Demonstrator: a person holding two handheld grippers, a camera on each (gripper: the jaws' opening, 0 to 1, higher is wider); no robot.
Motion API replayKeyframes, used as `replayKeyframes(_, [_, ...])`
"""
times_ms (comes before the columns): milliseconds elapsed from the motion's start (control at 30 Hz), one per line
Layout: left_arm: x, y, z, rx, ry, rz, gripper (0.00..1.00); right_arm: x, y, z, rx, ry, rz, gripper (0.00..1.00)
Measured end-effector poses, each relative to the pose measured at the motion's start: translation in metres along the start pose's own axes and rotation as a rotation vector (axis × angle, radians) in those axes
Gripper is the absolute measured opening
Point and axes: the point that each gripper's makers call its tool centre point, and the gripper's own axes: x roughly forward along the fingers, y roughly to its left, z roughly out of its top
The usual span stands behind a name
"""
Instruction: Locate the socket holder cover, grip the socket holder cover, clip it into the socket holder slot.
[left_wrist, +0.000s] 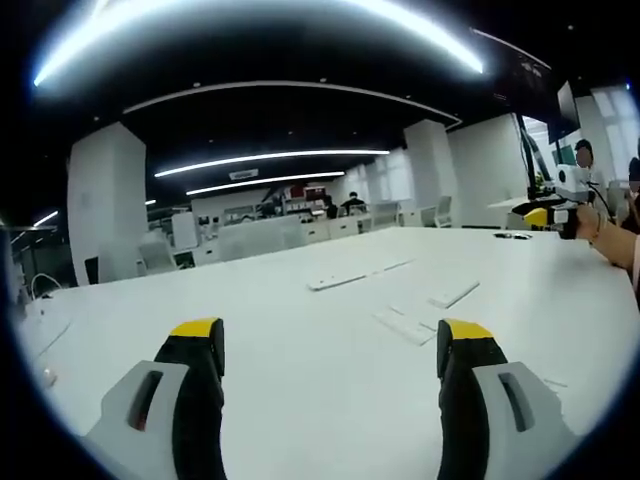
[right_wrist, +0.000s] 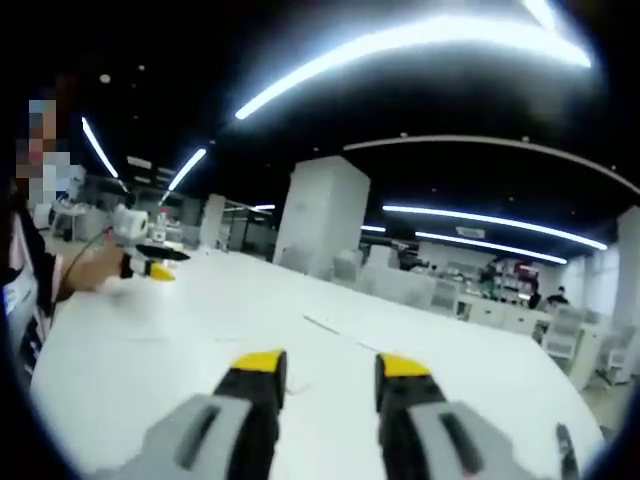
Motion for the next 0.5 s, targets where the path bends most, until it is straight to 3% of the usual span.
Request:
replayKeyframes(300, [-0.002, 0.000, 0.010, 0.017, -0.045, -0.008, 0.85, 0.000, 0.002, 0.005, -0.018, -0.010, -0.006, 0.39])
replayKeyframes(400, [-0.004, 0.008, 0.019, 0.092, -0.080, 0.018, 0.85, -0.001, 0.001, 0.009, -0.018, -0.020, -0.013, 0.41])
replayKeyframes(500, [-0.006, 0.009, 0.024, 0.095, -0.081, 0.026, 0.82, -0.003, 0.003, 0.014, -0.017, -0.038, -0.009, 0.42])
